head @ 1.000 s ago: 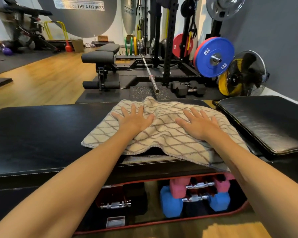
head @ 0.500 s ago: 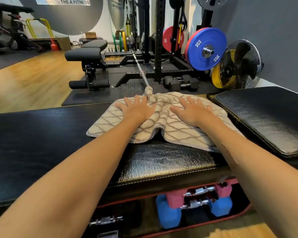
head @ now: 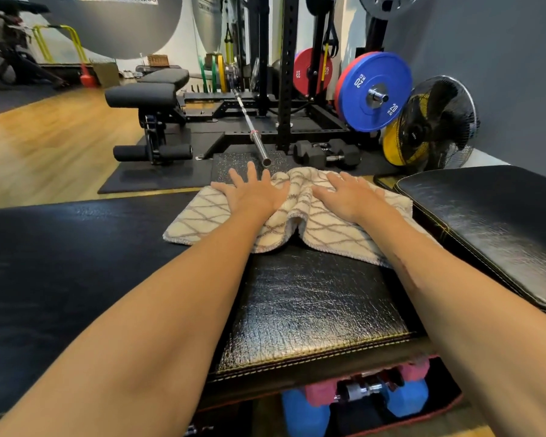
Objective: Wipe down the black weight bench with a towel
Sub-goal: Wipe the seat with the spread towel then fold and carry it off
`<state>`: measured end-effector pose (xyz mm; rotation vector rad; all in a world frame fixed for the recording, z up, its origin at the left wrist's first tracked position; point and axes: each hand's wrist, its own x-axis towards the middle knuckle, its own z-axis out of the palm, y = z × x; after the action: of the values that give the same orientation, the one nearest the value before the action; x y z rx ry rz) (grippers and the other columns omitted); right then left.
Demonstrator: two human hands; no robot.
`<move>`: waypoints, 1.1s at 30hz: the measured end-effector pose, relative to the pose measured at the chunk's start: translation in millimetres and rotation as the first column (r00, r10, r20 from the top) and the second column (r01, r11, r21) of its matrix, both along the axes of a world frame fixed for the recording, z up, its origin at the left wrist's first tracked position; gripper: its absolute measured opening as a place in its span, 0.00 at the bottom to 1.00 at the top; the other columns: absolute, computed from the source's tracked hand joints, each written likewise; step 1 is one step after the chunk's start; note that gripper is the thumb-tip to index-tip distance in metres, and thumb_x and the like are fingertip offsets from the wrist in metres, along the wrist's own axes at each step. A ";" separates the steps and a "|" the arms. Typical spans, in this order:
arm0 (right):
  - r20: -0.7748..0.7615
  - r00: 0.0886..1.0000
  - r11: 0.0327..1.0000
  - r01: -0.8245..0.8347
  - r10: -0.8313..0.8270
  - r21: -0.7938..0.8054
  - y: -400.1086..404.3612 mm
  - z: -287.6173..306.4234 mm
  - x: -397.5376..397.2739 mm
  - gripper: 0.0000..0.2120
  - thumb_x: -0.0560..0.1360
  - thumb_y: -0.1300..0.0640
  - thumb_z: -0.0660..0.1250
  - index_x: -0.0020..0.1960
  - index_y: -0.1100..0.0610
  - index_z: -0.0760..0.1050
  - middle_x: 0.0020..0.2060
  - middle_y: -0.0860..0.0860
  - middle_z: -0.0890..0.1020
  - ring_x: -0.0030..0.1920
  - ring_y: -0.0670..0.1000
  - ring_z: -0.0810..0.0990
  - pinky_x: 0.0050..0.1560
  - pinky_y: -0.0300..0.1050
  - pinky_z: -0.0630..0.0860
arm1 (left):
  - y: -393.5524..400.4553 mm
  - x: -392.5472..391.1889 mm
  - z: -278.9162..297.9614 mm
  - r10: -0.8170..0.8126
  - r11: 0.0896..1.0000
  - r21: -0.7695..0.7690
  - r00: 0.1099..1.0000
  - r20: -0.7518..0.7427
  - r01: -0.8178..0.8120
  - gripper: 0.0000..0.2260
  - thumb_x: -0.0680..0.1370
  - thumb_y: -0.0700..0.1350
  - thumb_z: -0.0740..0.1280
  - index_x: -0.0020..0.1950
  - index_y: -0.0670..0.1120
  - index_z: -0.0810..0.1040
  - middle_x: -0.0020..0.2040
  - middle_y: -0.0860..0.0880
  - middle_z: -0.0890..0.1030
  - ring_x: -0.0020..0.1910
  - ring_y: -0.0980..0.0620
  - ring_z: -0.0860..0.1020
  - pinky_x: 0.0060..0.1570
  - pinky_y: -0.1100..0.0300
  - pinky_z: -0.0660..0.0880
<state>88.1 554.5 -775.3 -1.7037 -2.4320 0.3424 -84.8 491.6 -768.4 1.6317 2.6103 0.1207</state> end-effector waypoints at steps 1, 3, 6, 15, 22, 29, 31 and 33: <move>-0.005 1.000 1.000 -0.003 0.003 0.004 -1.4 -0.1 -0.1 0.44 0.70 0.24 0.44 0.80 0.44 0.51 0.81 0.50 0.52 0.79 0.60 0.49 0.75 0.68 0.51 | -0.9 0.5 -1.0 0.000 1.000 0.011 1.000 -0.002 0.000 0.33 0.78 0.68 0.41 0.80 0.55 0.47 0.80 0.50 0.41 0.77 0.37 0.40 0.67 0.26 0.43; -0.005 1.000 1.000 -0.005 0.005 0.017 -3.9 1.2 -1.8 0.51 0.63 0.21 0.40 0.80 0.45 0.52 0.80 0.51 0.53 0.79 0.61 0.51 0.74 0.68 0.52 | -4.4 0.8 -1.8 0.004 1.000 0.030 1.000 -0.004 -0.004 0.33 0.78 0.69 0.41 0.80 0.55 0.47 0.80 0.50 0.42 0.77 0.37 0.40 0.67 0.26 0.42; 0.012 1.000 0.999 -0.022 0.022 0.027 -12.7 3.2 0.0 0.54 0.60 0.22 0.37 0.80 0.47 0.52 0.80 0.53 0.55 0.79 0.60 0.54 0.74 0.66 0.54 | -16.0 8.1 -2.0 -0.005 0.999 0.053 1.000 0.009 0.005 0.34 0.77 0.70 0.41 0.80 0.56 0.48 0.80 0.50 0.45 0.77 0.36 0.42 0.66 0.26 0.40; 0.058 0.998 0.999 -0.030 0.031 -0.026 -91.7 11.1 27.7 0.36 0.77 0.31 0.40 0.81 0.44 0.44 0.81 0.49 0.45 0.80 0.57 0.44 0.76 0.65 0.44 | -86.4 49.7 3.8 -0.115 0.992 0.051 0.993 0.009 0.115 0.32 0.79 0.67 0.40 0.80 0.54 0.45 0.80 0.48 0.45 0.77 0.33 0.42 0.66 0.26 0.38; 0.132 0.991 1.000 0.010 -0.007 -0.022 -136.0 5.5 53.5 0.31 0.81 0.34 0.42 0.81 0.42 0.42 0.81 0.46 0.44 0.80 0.56 0.43 0.75 0.67 0.43 | -132.6 70.5 3.1 -0.165 0.985 0.049 0.986 0.006 0.164 0.30 0.80 0.63 0.41 0.80 0.53 0.44 0.80 0.48 0.44 0.77 0.34 0.41 0.66 0.26 0.38; 0.139 0.989 0.997 0.059 -0.052 -0.047 -146.4 11.2 50.8 0.32 0.80 0.32 0.42 0.80 0.40 0.42 0.81 0.45 0.43 0.80 0.56 0.42 0.75 0.68 0.42 | -136.5 69.1 5.6 -0.173 0.985 0.023 0.984 0.034 0.172 0.30 0.80 0.63 0.42 0.80 0.54 0.45 0.80 0.49 0.44 0.77 0.36 0.40 0.65 0.26 0.36; 0.138 0.989 0.997 0.062 -0.055 -0.044 -150.1 11.9 49.1 0.31 0.80 0.32 0.43 0.80 0.40 0.42 0.81 0.45 0.43 0.80 0.57 0.42 0.74 0.69 0.42 | -136.4 67.0 5.7 -0.174 0.985 0.017 0.984 0.041 0.174 0.29 0.80 0.64 0.42 0.80 0.55 0.44 0.80 0.50 0.43 0.77 0.37 0.40 0.65 0.26 0.36; 0.137 0.989 0.998 0.053 -0.047 -0.037 -154.9 12.9 43.5 0.31 0.80 0.33 0.43 0.80 0.39 0.42 0.81 0.45 0.43 0.80 0.58 0.41 0.74 0.70 0.42 | -138.5 60.7 5.5 -0.172 0.985 0.005 0.984 0.038 0.172 0.30 0.80 0.64 0.41 0.80 0.56 0.43 0.80 0.50 0.43 0.77 0.38 0.40 0.65 0.26 0.36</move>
<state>131.7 399.6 -762.4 -1.8596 -2.4868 0.2793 -24.1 353.2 -762.9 1.8272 2.4287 0.1436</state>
